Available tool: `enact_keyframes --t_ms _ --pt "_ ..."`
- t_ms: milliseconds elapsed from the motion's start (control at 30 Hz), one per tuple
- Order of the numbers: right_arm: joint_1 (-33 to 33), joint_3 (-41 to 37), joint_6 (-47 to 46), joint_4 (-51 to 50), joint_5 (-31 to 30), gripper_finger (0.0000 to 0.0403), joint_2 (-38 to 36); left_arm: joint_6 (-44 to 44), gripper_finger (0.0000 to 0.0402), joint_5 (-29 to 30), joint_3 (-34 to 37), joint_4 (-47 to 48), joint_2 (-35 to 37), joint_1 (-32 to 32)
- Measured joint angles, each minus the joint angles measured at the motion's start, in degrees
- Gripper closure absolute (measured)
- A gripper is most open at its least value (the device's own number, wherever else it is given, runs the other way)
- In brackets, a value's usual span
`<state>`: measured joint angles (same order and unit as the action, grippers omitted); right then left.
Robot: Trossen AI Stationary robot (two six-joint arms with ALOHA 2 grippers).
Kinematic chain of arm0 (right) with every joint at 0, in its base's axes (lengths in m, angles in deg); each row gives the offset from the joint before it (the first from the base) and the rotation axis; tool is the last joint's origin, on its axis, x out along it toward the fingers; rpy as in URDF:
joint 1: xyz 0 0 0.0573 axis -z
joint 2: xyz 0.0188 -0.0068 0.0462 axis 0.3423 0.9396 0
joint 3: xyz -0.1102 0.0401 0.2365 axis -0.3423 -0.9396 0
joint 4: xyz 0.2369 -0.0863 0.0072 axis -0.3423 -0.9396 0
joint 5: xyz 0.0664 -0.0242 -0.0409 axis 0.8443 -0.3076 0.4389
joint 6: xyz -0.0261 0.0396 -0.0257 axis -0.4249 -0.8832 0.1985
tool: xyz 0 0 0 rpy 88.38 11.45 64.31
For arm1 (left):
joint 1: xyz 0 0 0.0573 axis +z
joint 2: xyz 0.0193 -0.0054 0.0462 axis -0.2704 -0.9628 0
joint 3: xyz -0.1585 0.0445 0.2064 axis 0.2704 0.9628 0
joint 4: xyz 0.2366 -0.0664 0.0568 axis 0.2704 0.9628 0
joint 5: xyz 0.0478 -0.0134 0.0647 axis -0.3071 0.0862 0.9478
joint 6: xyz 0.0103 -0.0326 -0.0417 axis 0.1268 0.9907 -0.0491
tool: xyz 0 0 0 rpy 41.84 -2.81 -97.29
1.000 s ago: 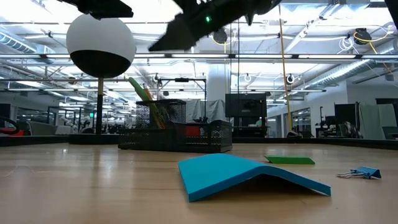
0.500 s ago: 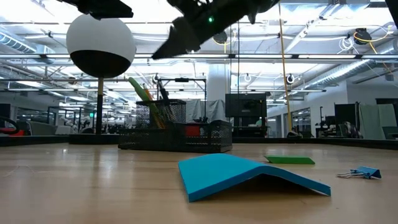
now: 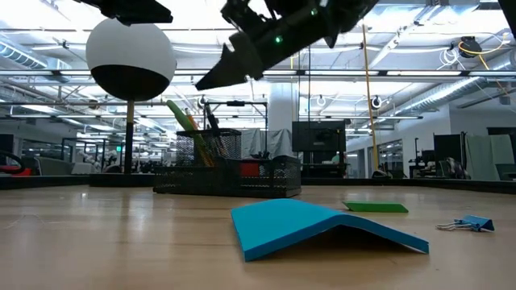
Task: Pick and place office supplies into organizer
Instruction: Adjust the black pen in the desk organizer
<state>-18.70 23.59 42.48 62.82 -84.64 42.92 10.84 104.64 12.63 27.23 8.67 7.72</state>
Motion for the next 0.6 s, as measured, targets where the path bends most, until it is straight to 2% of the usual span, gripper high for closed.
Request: enact_keyframes --t_ms 100,233,600 --pt "0.9 -2.3 -1.2 4.5 0.1 0.0162 0.7 0.0 0.0270 0.0 0.0 0.0 0.0 0.0" --pt "1.4 -4.9 -2.1 8.1 0.2 0.0161 1.1 0.0 0.0270 0.0 0.0 0.0 0.0 0.0" --pt "2.0 -5.9 -2.5 12.3 1.5 0.0208 4.2 -0.1 0.0270 -0.1 0.0 -0.3 0.0 0.0"
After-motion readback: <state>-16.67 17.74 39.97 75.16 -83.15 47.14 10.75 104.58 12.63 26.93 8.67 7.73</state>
